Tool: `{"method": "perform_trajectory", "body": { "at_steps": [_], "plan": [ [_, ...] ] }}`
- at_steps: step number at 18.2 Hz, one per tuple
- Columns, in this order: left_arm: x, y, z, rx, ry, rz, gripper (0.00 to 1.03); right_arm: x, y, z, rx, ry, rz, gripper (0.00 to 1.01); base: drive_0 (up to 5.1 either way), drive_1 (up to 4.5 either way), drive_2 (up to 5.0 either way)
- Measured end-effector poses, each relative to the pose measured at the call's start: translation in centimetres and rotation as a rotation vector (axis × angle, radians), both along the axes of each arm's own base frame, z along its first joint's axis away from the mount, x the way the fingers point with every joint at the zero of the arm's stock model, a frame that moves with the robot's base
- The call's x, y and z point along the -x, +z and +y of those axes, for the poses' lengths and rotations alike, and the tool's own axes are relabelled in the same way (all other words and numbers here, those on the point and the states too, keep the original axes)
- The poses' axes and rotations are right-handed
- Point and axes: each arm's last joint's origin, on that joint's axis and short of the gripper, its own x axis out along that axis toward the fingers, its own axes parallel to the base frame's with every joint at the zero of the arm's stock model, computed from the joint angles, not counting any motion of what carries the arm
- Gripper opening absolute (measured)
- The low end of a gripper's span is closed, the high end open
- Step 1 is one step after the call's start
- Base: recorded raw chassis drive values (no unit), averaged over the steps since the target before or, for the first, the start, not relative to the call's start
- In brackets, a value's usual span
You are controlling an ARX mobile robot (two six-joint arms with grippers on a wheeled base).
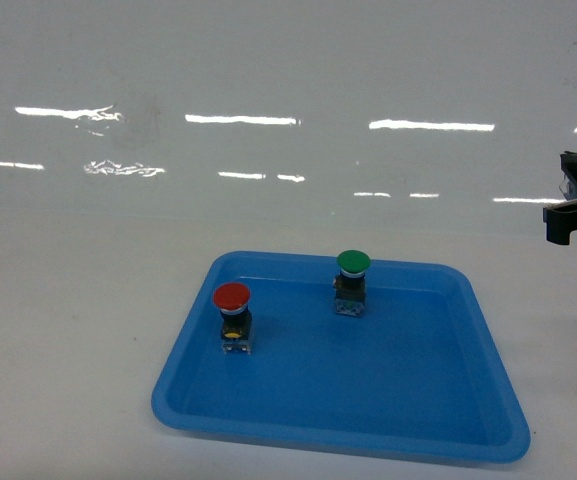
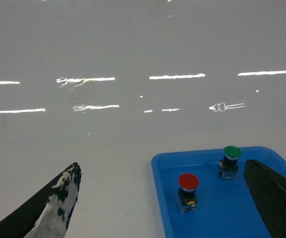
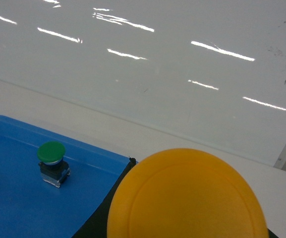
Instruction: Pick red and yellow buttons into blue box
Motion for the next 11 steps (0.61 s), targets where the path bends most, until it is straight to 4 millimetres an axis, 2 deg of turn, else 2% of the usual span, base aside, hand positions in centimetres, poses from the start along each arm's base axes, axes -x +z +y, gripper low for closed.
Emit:
{"method": "perform_trajectory", "body": {
  "at_steps": [2, 5, 7, 9, 11],
  "plan": [
    [-2.2, 0.4, -2.1, -0.015, -0.05, -0.007, 0.98, 0.0, 0.0, 0.0, 0.0, 0.001, 0.001, 0.28, 0.0, 0.0, 0.0],
    [-5.6, -1.1, -5.3, -0.081, -0.101, 0.024, 0.98, 0.0, 0.0, 0.0, 0.0, 0.0, 0.0, 0.27, 0.0, 0.0, 0.0],
    [-8.4, -3.2, -6.1, -0.132, -0.066, 0.069, 0.98, 0.0, 0.0, 0.0, 0.0, 0.0, 0.001, 0.27, 0.0, 0.0, 0.0],
    [-10.9, -6.0, -6.0, -0.197, -0.011, 0.131, 0.98, 0.0, 0.0, 0.0, 0.0, 0.001, 0.001, 0.27, 0.0, 0.0, 0.0],
    [-11.0, -8.6, -5.6, -0.263, 0.011, 0.23, 0.98, 0.0, 0.0, 0.0, 0.0, 0.0, 0.001, 0.27, 0.0, 0.0, 0.0]
  ]
}}
